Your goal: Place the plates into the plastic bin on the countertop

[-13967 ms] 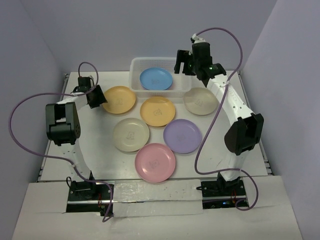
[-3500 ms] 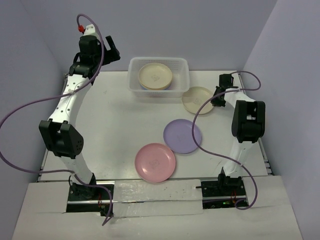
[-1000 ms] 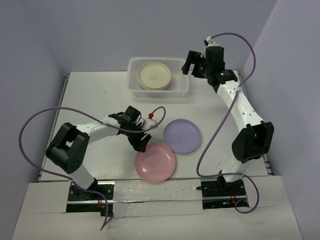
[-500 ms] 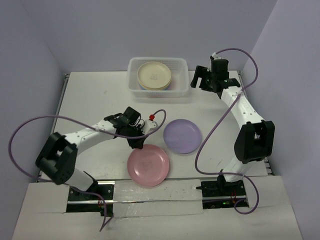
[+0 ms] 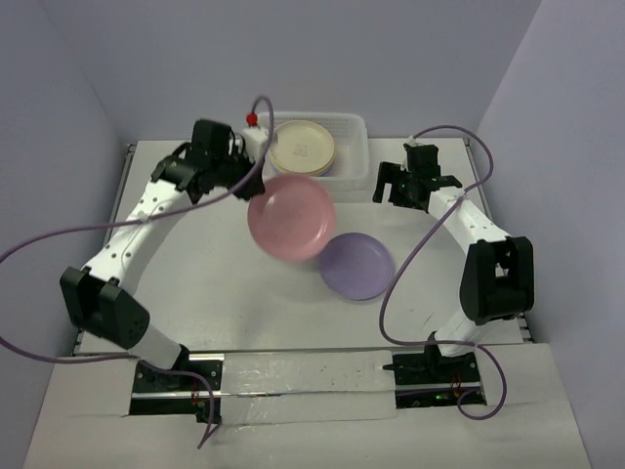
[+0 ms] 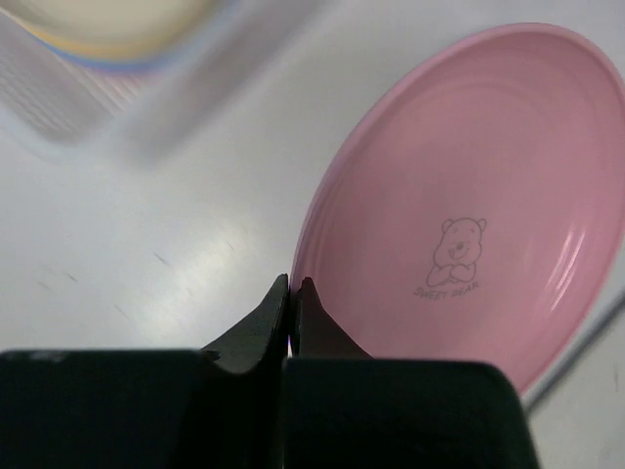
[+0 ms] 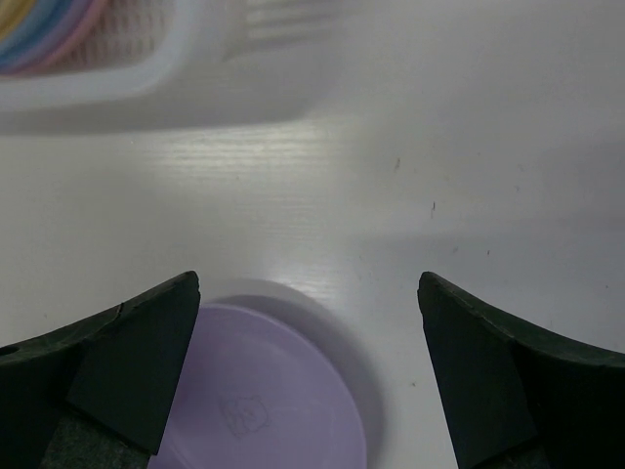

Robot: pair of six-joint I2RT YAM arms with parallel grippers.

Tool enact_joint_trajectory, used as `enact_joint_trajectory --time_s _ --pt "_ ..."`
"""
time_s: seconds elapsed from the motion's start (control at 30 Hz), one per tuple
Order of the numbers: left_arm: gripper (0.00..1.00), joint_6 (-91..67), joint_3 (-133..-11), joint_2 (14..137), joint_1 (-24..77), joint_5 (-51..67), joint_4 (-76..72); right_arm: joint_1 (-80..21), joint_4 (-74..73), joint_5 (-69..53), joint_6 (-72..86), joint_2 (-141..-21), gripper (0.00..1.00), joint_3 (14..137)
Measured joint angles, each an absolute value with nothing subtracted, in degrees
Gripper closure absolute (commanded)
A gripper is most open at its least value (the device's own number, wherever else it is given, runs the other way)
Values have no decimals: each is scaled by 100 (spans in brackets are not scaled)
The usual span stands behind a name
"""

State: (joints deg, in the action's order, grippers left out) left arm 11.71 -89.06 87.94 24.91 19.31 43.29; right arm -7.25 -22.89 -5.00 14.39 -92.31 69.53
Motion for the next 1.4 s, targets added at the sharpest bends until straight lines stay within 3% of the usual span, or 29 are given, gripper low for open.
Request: enact_joint_trajectory --time_s 0.2,0.33,0.7,0.87,0.93,1.0,1.2,1.3,1.4 --pt "100 -380 -11694 10711 2238 512 3825 -725 -2339 -308 1113 -8950 0 6497" --pt "100 -1223 -12844 11781 2186 -539 3468 -725 -2374 -314 949 -8798 0 6245" --pt "99 -2378 -12970 13280 2099 -1543 3004 -725 -2466 -562 738 -8722 0 6131" --pt "92 -2594 -12956 13353 2099 -1551 2851 -725 -2465 -627 733 -8722 0 6045" --pt "80 -2660 -12956 13353 2099 -1544 2704 -725 -2483 -679 732 -8722 0 6010" --pt "58 -2737 -12960 13373 2099 -1522 2602 -725 -2499 -732 713 -8722 0 5994" --pt "8 -2867 -13029 13444 2099 -1330 2542 -725 -2532 -855 592 -8728 0 5993" --pt "1 -2845 -13055 13445 2099 -1262 2543 -725 -2531 -909 517 -8754 2 5981" --pt "1 -2767 -13069 13387 2099 -1210 2567 -750 -2534 -964 437 -8841 7 5957"
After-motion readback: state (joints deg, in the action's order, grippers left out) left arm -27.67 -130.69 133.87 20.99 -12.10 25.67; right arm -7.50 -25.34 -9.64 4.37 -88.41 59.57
